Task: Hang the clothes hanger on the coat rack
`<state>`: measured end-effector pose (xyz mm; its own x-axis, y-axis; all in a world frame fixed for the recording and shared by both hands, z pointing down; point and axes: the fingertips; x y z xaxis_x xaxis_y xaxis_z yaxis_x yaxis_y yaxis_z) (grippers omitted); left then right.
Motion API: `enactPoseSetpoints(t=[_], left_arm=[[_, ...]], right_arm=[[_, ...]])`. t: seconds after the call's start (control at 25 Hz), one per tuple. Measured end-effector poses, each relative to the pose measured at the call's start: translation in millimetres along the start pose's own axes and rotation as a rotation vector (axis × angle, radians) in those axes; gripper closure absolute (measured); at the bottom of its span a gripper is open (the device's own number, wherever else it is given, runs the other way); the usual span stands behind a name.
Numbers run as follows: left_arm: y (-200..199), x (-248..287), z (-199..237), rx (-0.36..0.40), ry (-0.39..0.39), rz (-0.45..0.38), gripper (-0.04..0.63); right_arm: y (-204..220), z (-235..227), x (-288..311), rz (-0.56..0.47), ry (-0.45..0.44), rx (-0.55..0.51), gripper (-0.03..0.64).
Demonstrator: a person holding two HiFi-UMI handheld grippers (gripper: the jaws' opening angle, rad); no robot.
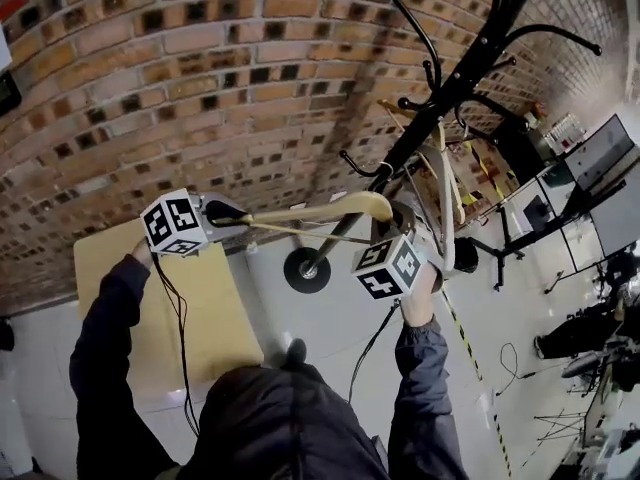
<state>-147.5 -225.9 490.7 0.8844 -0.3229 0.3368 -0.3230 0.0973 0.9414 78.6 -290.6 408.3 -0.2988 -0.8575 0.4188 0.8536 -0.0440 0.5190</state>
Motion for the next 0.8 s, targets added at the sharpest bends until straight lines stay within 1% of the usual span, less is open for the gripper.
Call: enactPoseSetpoints(t=[0.08,0.16,0.32,0.44,0.6,0.68,0.8], left_arm=[[-20.9,10.1,22.5,0.032,0.037,-0.014,0.526],[-38.5,17.8,42.9,0.056,0.061,-0.022,0.523],[-63.6,30.1,83.4,0.088,0.077,-0.024,0.517],[-77.7,40.3,108.3,0.077,0.09,-0.04,0.515],[-92.2,53.4,142.8,0.045,0.094,-0.047,0.509],[-91.0,62.1,157.8,0.032,0.091,-0.035,0.508],[-72.6,76.5,172.2,0.006,0.086,-0.005,0.506]], right_arm=[[4.7,-20.2,-1.0,0.051,0.024,0.037,0.552],[8.0,-35.4,0.7,0.095,0.029,0.072,0.554],[11.4,-57.5,13.2,0.154,0.027,0.129,0.555],[12.9,-74.9,24.3,0.194,0.012,0.173,0.557],[18.6,-95.8,47.5,0.267,-0.035,0.23,0.558],[26.9,-98.6,58.0,0.31,-0.048,0.248,0.56],[33.0,-92.0,80.0,0.322,-0.081,0.228,0.561]])
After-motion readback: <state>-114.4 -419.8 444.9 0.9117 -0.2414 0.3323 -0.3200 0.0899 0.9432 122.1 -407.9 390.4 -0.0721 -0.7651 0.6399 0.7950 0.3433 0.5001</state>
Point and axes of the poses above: the fingertips, and each gripper's own axes: x forward along the fingers, z to its left, y out of its underside, and after that the axes turned 13 degrees about -z, right-handed
